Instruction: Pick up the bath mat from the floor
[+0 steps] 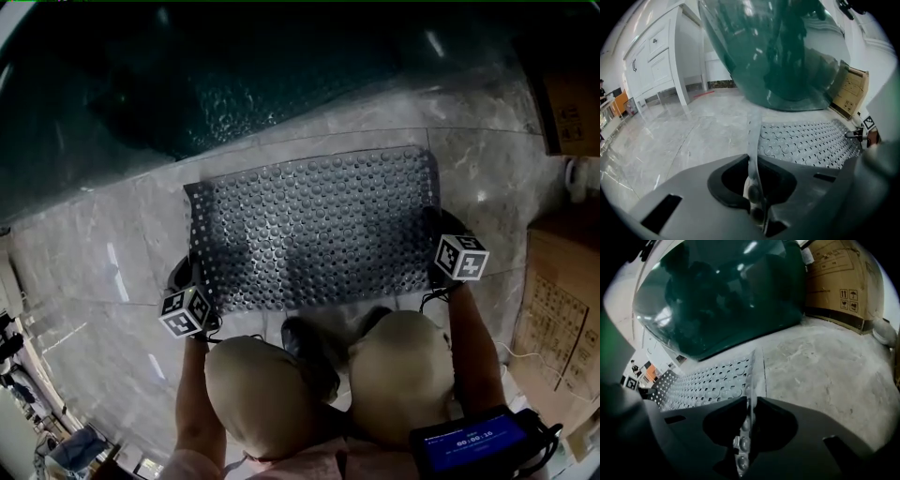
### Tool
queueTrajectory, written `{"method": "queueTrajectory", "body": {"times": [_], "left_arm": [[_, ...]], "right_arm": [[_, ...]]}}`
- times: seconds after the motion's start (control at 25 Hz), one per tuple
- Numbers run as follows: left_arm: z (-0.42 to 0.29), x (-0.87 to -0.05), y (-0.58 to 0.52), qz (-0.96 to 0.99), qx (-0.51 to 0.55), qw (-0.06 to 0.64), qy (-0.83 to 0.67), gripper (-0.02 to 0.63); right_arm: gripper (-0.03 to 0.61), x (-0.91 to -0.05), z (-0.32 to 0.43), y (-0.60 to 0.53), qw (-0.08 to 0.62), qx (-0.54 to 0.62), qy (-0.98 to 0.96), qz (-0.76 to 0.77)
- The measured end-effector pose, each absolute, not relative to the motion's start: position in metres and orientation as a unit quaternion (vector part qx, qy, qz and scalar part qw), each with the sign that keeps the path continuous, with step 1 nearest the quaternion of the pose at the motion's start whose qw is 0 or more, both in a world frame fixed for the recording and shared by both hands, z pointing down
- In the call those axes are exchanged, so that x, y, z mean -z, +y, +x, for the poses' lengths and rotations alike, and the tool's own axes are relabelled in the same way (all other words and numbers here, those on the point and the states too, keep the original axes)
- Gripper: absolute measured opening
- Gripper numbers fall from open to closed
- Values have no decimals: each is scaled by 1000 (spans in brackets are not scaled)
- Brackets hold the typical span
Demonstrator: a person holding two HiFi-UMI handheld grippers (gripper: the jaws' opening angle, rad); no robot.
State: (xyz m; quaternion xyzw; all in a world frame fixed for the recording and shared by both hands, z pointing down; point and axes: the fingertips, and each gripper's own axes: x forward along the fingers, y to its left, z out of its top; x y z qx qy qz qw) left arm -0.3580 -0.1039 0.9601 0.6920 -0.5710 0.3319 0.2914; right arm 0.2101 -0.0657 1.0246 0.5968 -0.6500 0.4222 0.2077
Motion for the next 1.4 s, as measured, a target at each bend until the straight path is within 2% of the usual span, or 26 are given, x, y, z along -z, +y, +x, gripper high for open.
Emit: {"method": "queueTrajectory", "body": {"times": [0.04, 0.12, 0.48, 1.4], "left_arm": [[-358, -960, -104, 692, -332, 291, -571, 37], [-357, -960, -104, 692, -330, 290, -573, 37], [-358, -961, -105, 691, -324, 286, -579, 37], [-354, -971, -106, 698, -316, 293, -572, 37]], "right_arm": [[56, -1022, 208, -67, 200, -426, -652, 595], [32, -1013, 203, -70, 200, -414, -663, 591], [29, -1001, 199, -69, 216, -366, -676, 602], [28, -991, 201, -68, 224, -341, -680, 609]]}}
